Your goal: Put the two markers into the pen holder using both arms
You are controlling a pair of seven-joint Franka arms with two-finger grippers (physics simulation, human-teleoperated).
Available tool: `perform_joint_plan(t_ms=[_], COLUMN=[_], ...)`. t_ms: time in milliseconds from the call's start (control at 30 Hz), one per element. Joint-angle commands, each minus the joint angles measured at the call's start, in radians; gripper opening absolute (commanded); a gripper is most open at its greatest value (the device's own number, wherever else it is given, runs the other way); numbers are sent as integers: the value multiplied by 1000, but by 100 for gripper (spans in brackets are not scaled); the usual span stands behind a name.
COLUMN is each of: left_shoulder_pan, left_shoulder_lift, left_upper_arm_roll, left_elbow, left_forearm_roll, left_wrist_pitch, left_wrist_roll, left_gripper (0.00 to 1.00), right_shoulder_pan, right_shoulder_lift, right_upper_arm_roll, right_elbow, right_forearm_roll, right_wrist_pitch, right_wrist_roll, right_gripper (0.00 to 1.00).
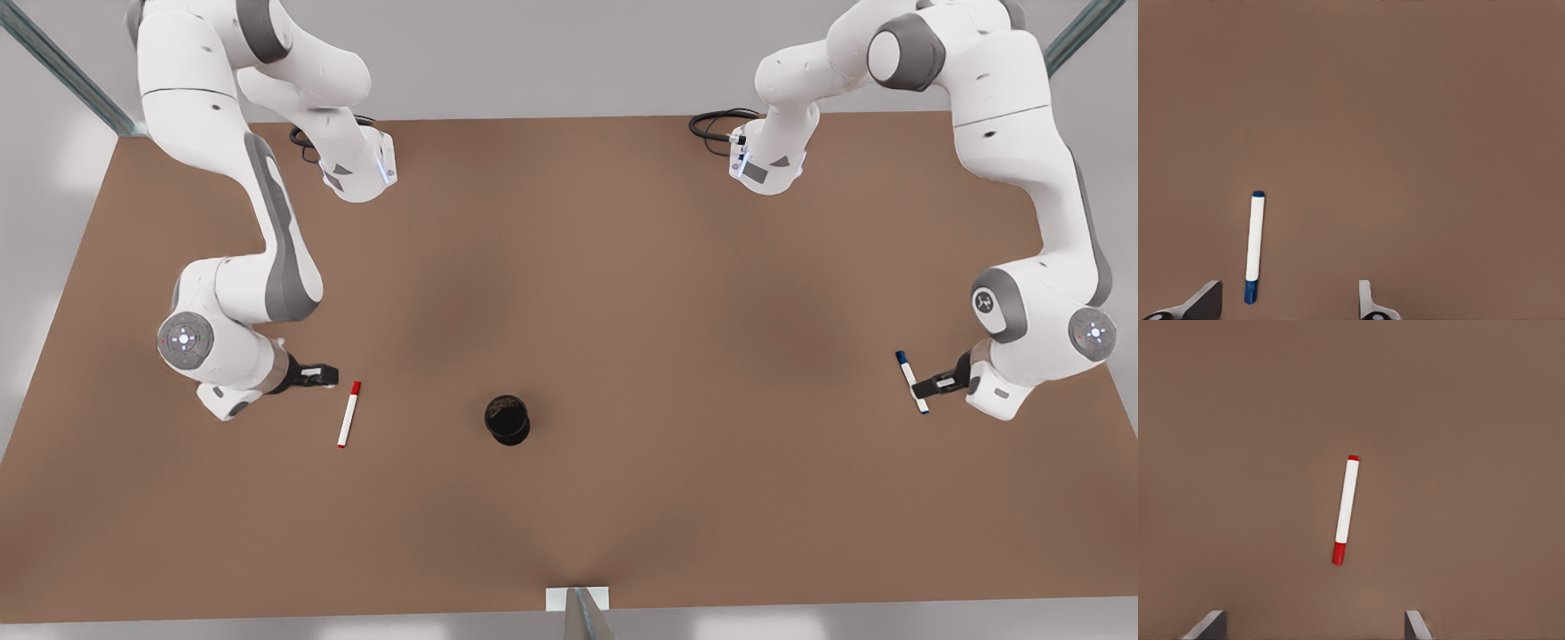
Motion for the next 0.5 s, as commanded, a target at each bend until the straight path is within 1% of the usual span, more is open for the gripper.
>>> perform_joint_plan(t_ms=[0,200,233,333,467], left_shoulder_pan=[35,57,57,58,66], left_shoulder_lift=[11,95,109,131,157], left_upper_arm_roll=[2,4,4,4,4], left_elbow=[-19,-17,-16,-16,-17], left_forearm_roll=[2,2,2,2,2], left_wrist_pitch=[186,227,229,229,229], left_wrist_roll=[228,219,191,165,136], left_gripper=[100,100,100,100,99], right_shoulder_pan=[-2,-13,-15,-21,-27], right_shoulder_lift=[1,53,72,153,240], right_upper_arm_roll=[9,9,9,8,3], right_elbow=[-72,-90,-87,-56,-15], right_forearm_roll=[3,6,6,4,4], right_wrist_pitch=[261,293,296,394,419], right_wrist_roll=[15,12,10,6,16], right_gripper=[100,100,100,100,100])
